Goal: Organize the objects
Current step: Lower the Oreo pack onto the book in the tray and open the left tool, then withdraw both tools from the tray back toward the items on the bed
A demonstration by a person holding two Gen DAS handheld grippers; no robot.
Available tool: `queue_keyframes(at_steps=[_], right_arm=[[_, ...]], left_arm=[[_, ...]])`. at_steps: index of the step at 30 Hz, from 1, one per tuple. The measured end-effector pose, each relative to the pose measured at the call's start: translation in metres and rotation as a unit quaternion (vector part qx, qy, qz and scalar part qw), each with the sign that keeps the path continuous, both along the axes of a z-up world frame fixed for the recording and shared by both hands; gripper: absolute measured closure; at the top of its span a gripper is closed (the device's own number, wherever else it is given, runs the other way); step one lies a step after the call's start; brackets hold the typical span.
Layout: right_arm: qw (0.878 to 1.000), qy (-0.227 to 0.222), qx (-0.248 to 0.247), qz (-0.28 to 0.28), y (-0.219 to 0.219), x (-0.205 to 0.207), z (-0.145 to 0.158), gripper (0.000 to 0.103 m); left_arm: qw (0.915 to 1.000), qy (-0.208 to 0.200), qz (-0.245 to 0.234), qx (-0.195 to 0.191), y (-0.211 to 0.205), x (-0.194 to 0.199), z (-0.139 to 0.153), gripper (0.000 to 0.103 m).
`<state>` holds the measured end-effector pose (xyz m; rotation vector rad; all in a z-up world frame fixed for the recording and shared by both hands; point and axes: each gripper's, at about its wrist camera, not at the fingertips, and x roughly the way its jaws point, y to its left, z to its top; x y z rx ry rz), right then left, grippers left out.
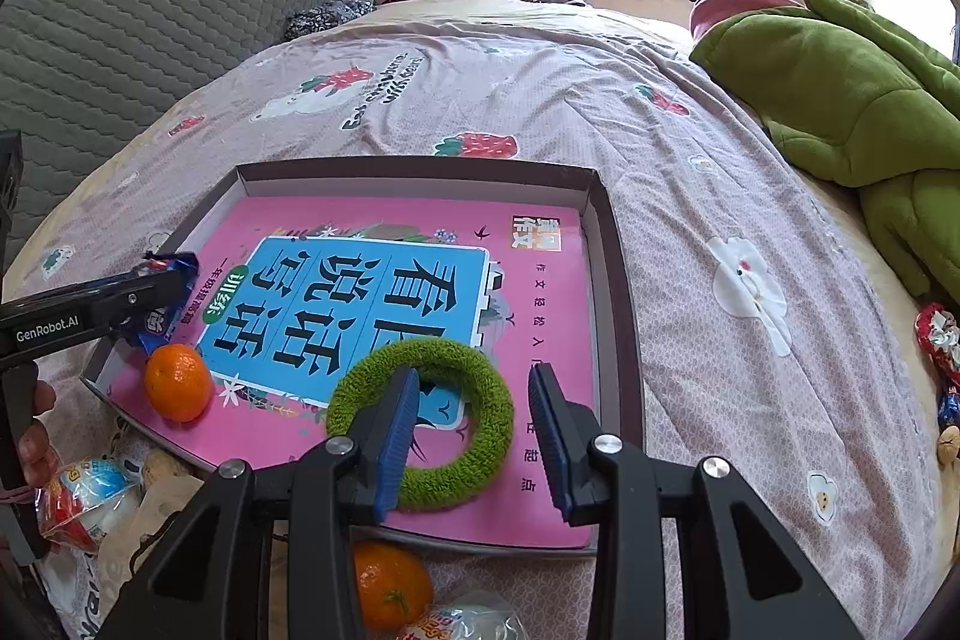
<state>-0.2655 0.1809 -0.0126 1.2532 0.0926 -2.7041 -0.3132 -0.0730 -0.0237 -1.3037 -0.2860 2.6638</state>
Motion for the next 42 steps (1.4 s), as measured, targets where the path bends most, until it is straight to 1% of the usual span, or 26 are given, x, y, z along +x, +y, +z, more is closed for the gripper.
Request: queue_keyframes(at_steps=[7, 13, 14, 16, 22, 24, 26, 27, 28, 36, 42], right_arm=[[1.000, 0.001, 0.000, 0.000, 0.000, 0.000, 0.000, 0.065], [1.000, 0.001, -0.001, 0.001, 0.000, 0.000, 0.001, 0.065], [1.000, 0.001, -0.001, 0.001, 0.000, 0.000, 0.001, 0.065], [1.000, 0.002, -0.001, 0.000, 0.001, 0.000, 0.002, 0.065], [1.000, 0.005, 0.001, 0.000, 0.001, 0.002, 0.004, 0.065], [1.000, 0.004, 0.002, 0.000, 0.000, 0.002, 0.004, 0.063], [1.000, 0.005, 0.000, 0.000, 0.000, 0.003, 0.005, 0.057], [1.000, 0.006, -0.001, 0.001, 0.000, 0.003, 0.005, 0.057], [1.000, 0.007, -0.001, 0.001, 0.000, 0.004, 0.006, 0.057], [1.000, 0.016, -0.004, 0.002, 0.001, 0.006, 0.013, 0.055], [0.999, 0.031, -0.012, 0.006, 0.001, 0.013, 0.026, 0.055]], left_arm=[[0.9999, 0.004, -0.003, -0.013, 0.004, -0.002, -0.001, 0.047], [0.9999, 0.011, -0.001, -0.010, 0.003, 0.000, 0.003, 0.046], [0.9999, 0.012, -0.002, -0.010, 0.003, 0.000, 0.004, 0.046], [0.9999, 0.013, -0.003, -0.009, 0.003, 0.001, 0.006, 0.040], [0.9998, 0.015, -0.004, -0.010, 0.004, 0.004, 0.009, 0.039], [0.9998, 0.013, -0.006, -0.013, 0.006, 0.005, 0.011, 0.039], [0.9996, 0.017, -0.007, -0.020, 0.009, 0.008, 0.014, 0.036], [0.9995, 0.019, -0.006, -0.024, 0.010, 0.009, 0.016, 0.032], [0.9994, 0.021, -0.006, -0.026, 0.010, 0.010, 0.018, 0.030], [0.9991, 0.028, -0.004, -0.031, 0.011, 0.019, 0.029, 0.029], [0.9989, 0.032, -0.013, -0.033, 0.019, 0.032, 0.038, 0.029]])
